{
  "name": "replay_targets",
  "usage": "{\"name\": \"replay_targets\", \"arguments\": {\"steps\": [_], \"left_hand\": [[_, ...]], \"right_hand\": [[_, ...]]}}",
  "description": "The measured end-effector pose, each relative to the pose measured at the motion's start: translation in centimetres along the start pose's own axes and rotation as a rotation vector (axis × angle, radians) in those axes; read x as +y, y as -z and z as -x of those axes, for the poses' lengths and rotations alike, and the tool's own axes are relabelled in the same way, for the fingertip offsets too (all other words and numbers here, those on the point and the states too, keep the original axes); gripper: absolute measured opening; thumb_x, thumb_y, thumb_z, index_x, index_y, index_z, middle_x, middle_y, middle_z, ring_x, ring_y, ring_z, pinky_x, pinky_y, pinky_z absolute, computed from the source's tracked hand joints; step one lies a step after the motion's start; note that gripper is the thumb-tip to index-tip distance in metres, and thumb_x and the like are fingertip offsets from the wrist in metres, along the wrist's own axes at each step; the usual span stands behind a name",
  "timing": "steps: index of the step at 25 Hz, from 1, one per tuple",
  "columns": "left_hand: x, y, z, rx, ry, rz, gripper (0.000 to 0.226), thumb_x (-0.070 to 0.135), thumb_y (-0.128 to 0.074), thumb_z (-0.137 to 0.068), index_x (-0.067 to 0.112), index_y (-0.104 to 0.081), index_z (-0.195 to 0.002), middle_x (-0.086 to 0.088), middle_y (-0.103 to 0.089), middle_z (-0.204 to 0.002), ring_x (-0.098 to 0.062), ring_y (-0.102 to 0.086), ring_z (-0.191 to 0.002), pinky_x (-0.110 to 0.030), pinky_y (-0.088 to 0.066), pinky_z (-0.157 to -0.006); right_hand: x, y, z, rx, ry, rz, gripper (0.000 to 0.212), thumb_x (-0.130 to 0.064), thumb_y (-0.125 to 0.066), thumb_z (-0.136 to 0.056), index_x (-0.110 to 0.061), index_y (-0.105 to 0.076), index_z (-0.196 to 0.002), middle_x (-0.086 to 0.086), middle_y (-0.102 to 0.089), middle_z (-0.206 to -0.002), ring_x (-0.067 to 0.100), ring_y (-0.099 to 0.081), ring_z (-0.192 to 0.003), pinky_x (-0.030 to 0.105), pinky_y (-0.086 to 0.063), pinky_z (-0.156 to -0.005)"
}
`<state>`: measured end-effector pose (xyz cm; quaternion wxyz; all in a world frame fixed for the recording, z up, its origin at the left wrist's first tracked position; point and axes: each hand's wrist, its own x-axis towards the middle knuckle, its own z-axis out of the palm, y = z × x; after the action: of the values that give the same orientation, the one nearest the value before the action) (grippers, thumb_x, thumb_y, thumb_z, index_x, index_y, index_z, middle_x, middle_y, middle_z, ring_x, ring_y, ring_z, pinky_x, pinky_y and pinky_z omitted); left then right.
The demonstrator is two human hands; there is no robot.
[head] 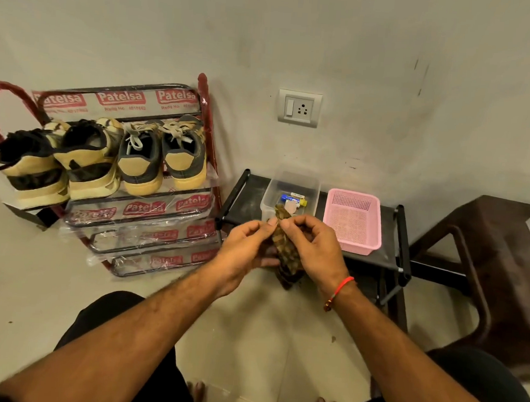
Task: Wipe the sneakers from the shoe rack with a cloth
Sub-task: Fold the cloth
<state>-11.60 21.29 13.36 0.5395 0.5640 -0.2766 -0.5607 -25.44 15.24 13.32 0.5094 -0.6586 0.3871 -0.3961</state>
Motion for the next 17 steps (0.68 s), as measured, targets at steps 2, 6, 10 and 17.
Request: {"name": "replay_targets", "arguments": {"steps": [2,6,10,17], "left_hand": [[-0.1,-0.1,0.1,0.075,-0.204,-0.158,0.021,0.030,-0.060,-0.101,0.012,-0.070,-0.103,0.000,-0.074,-0.091,-0.017,-0.069,-0.090,-0.035,-0.060,-0.076],[0.1,0.2,-0.1,0.248,-0.357,-0.328,0.019,0.031,-0.054,-0.103,0.023,-0.071,-0.101,0.007,-0.074,-0.094,-0.008,-0.069,-0.092,-0.029,-0.058,-0.078],[1.8,2.5,-1.6,0.322,-0.091,0.362,0.036,0.033,-0.051,-0.099,0.008,-0.065,-0.120,-0.017,-0.068,-0.122,-0.029,-0.064,-0.116,-0.046,-0.048,-0.107],[2.2,2.0,-0.4,0.015,-0.071,0.236,0.023,0.030,-0.067,-0.091,0.012,-0.068,-0.105,-0.011,-0.067,-0.098,-0.024,-0.065,-0.095,-0.039,-0.054,-0.083]], "right_hand": [[0.0,-0.1,0.1,-0.021,-0.140,-0.002,0.042,-0.059,-0.069,-0.081,-0.020,-0.065,-0.095,0.006,-0.072,-0.091,0.021,-0.068,-0.086,0.036,-0.057,-0.077],[-0.4,0.3,-0.5,0.064,-0.216,-0.211,0.014,-0.022,-0.061,-0.098,-0.012,-0.056,-0.090,0.013,-0.071,-0.095,0.021,-0.069,-0.079,0.033,-0.056,-0.065],[0.3,2.7,-2.2,0.352,-0.364,-0.407,0.012,-0.009,-0.056,-0.094,-0.017,-0.052,-0.086,0.015,-0.062,-0.082,0.018,-0.063,-0.060,0.034,-0.055,-0.059],[0.0,2.7,-1.7,-0.279,-0.088,-0.033,0.090,-0.009,-0.078,-0.083,-0.034,-0.024,-0.151,-0.009,-0.046,-0.142,-0.006,-0.049,-0.117,0.003,-0.045,-0.082]]}}
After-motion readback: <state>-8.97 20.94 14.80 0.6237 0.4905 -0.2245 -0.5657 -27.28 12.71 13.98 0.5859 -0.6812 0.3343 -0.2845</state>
